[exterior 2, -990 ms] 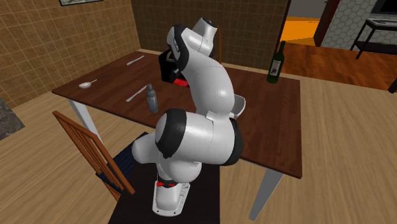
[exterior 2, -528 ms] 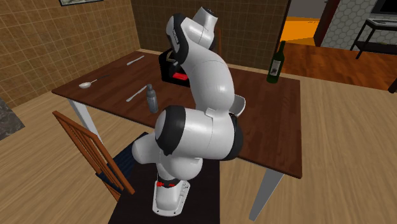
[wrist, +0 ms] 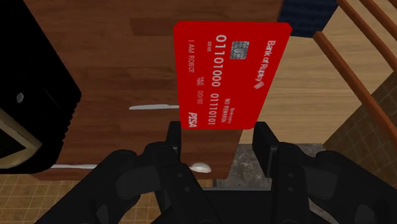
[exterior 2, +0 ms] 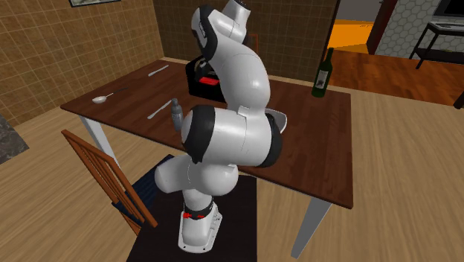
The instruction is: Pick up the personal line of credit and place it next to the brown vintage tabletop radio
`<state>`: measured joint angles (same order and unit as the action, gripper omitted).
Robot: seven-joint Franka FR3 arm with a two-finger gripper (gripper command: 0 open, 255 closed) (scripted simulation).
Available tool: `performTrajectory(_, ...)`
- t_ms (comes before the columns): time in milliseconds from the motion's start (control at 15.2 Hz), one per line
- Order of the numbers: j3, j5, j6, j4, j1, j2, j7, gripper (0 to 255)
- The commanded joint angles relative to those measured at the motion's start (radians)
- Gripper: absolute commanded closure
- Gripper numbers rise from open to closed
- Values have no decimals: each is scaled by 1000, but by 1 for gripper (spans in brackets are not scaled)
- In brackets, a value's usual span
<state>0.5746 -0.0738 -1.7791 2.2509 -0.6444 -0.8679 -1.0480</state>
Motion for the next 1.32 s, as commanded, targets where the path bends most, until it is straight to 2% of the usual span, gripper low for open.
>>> performTrajectory(0,32,-16,-40,-47,-46,82,-15,255)
performTrajectory(330,111,-76,-98,-178,-157,271,-48,255)
performTrajectory(594,203,-155,-115,-309,-254,437,-93,255)
performTrajectory(858,333,-290,-93,-468,-350,638,-166,255)
performTrajectory(924,404,-382,-62,-549,-384,749,-211,255)
performTrajectory(1254,387,-379,-125,-473,-373,735,-235,255)
